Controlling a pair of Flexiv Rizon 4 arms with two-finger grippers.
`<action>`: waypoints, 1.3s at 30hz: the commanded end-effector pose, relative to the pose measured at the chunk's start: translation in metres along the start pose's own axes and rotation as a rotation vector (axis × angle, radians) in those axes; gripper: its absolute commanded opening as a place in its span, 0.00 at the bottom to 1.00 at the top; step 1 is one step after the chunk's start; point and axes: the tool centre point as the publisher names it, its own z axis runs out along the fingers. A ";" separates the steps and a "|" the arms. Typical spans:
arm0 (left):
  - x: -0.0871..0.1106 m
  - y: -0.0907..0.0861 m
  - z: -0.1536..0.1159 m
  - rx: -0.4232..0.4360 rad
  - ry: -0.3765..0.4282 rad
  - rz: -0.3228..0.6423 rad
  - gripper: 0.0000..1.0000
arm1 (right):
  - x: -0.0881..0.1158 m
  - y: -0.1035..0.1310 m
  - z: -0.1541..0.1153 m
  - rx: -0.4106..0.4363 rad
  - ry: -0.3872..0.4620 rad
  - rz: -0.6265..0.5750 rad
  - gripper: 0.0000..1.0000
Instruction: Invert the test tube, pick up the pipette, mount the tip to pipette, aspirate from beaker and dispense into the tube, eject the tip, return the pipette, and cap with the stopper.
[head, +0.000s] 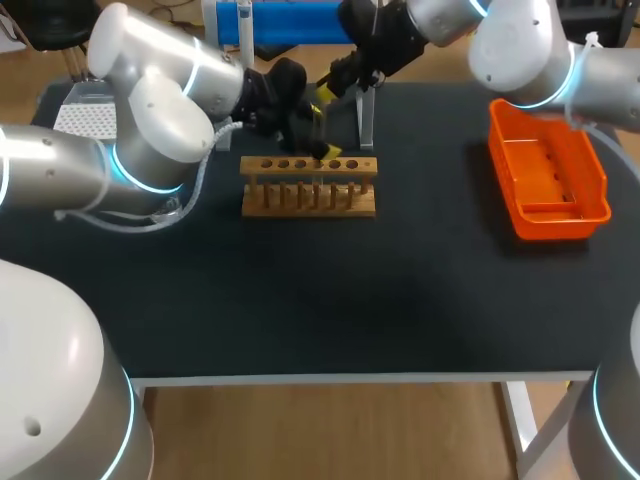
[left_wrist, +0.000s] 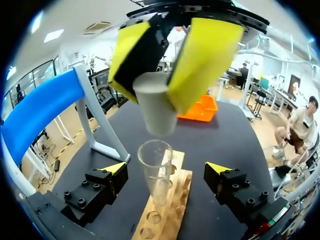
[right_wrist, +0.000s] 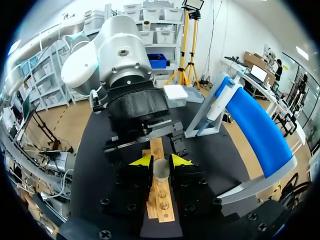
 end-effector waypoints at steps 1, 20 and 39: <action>0.002 0.000 -0.006 -0.007 0.006 0.003 1.00 | -0.001 0.000 -0.002 0.004 0.002 0.001 0.00; 0.001 0.002 -0.005 -0.018 0.018 0.020 1.00 | -0.002 -0.002 0.000 0.000 0.008 0.005 0.00; 0.001 0.002 -0.006 -0.026 0.010 0.017 1.00 | -0.002 0.000 0.003 -0.026 0.026 0.042 0.00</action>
